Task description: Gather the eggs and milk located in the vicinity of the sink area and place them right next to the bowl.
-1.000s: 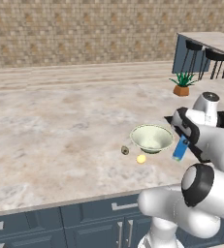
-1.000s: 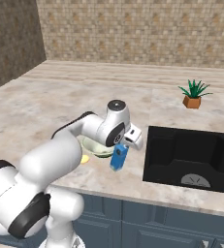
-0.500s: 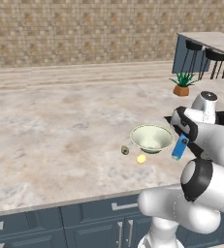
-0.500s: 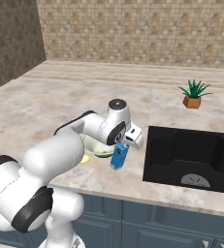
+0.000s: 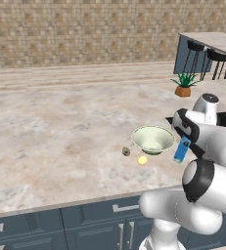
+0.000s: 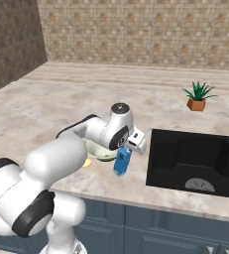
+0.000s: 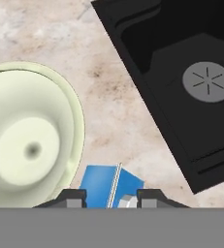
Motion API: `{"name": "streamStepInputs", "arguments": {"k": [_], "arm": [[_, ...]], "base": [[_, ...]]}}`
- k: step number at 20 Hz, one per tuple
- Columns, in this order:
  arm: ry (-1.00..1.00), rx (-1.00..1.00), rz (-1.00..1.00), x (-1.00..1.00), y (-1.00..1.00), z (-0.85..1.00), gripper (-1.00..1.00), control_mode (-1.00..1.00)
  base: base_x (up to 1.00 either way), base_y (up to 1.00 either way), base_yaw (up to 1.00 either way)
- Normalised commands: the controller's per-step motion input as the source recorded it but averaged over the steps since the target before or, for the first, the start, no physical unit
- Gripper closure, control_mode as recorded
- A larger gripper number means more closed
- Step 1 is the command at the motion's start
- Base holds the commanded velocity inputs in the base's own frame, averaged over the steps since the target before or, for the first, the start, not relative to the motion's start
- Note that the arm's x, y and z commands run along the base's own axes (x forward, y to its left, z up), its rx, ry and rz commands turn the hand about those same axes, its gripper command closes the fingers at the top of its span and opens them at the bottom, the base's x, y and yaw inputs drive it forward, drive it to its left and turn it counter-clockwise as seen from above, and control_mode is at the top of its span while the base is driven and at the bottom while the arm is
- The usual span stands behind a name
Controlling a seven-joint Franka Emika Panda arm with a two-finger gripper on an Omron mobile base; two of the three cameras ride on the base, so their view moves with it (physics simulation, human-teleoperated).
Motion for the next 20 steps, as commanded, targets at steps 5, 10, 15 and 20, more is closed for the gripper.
{"name": "streamStepInputs", "arguments": {"k": [5,10,15,20], "arm": [[0.0,0.0,0.0,0.0,0.03,-0.16,1.0,-1.0],[0.0,0.0,0.0,0.0,0.1,-0.06,1.0,-1.0],[0.0,0.0,0.0,0.0,0.06,0.0,1.0,-1.0],[0.0,0.0,0.0,0.0,0.01,0.0,1.0,-1.0]], "base": [[0.0,0.0,0.0],[0.0,0.0,0.0],[0.0,0.0,0.0],[0.0,0.0,0.0]]}}
